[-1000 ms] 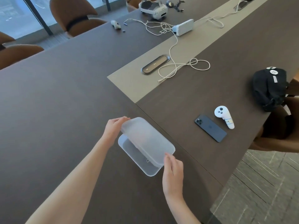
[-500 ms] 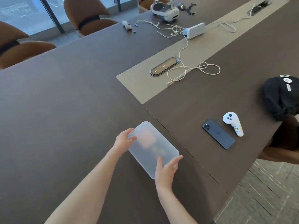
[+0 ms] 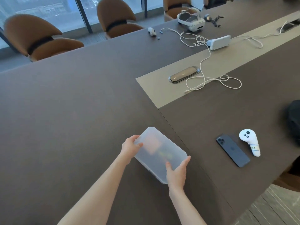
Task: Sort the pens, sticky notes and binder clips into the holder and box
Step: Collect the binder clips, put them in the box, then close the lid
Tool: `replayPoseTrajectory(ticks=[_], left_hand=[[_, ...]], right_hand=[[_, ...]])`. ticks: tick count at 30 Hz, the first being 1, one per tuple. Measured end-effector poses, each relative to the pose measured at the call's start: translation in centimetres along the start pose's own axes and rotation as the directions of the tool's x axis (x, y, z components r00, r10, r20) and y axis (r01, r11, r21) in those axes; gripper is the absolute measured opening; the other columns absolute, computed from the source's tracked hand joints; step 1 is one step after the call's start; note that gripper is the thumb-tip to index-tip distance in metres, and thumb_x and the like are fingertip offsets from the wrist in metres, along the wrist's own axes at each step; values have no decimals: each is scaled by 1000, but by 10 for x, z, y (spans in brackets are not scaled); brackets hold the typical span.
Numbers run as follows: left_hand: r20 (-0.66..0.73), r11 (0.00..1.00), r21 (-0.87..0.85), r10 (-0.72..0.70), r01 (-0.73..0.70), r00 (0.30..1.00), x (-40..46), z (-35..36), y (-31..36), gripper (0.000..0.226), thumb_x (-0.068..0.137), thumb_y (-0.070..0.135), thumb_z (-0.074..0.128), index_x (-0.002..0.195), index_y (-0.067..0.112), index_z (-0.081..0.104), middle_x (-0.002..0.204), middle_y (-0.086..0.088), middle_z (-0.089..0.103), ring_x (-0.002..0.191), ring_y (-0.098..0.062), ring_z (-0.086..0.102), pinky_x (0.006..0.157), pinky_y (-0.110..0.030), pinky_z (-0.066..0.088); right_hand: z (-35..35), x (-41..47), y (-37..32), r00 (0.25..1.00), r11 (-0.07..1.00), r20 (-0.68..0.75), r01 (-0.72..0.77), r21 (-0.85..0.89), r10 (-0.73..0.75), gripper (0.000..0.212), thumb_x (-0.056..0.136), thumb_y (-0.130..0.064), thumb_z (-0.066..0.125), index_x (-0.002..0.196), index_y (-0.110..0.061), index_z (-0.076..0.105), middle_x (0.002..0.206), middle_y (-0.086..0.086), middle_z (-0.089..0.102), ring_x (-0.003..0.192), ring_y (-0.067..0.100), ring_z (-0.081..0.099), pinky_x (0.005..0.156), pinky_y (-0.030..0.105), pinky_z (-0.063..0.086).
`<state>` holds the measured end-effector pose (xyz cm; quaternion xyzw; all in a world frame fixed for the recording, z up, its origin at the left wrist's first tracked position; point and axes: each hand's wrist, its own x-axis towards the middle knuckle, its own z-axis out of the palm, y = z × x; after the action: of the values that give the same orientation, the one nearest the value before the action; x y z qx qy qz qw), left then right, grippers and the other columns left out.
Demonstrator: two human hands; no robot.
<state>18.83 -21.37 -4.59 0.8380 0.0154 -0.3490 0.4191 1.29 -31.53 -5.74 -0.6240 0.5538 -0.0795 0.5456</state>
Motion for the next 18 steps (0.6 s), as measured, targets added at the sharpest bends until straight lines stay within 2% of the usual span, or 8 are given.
replayPoseTrajectory(ticks=[4,7,9,12,18], left_hand=[[-162,973,-225,-84,46,983,-33,-18,-47,31,90,25,61,121,30,60,120,5,62,110,-24,60,88,-50,58],[-278,905,-422,-191,59,941,-65,-28,-86,27,89,21,61,115,26,57,116,-2,65,107,-29,63,74,-46,58],[-345,859,-509,-266,59,900,-92,-34,-110,26,90,20,61,114,26,55,114,-1,65,105,-29,64,73,-45,57],[-425,824,-564,-340,48,839,-128,-45,-145,25,88,22,64,111,29,55,112,3,66,103,-26,65,85,-54,58],[-467,796,-601,-422,72,777,-163,-59,-184,21,88,23,64,103,34,54,108,6,66,100,-24,65,85,-54,58]], right_hand=[[6,8,-20,980,983,154,143,-117,-124,96,89,-24,68,154,-39,-1,153,0,39,135,24,43,106,38,39],[26,5,-34,921,952,346,250,-178,-178,92,89,-18,65,153,-45,4,154,-6,37,137,22,40,105,35,37],[43,-2,-37,866,928,469,305,-216,-176,92,87,-18,64,152,-47,7,153,-7,40,136,21,41,104,34,37],[66,-25,-33,773,902,619,356,-244,-138,91,85,-19,65,152,-48,10,152,-11,40,136,20,41,104,33,35],[91,-58,-11,678,843,718,470,-261,-156,104,81,-24,73,153,-42,1,155,-6,36,138,18,39,111,37,36]])
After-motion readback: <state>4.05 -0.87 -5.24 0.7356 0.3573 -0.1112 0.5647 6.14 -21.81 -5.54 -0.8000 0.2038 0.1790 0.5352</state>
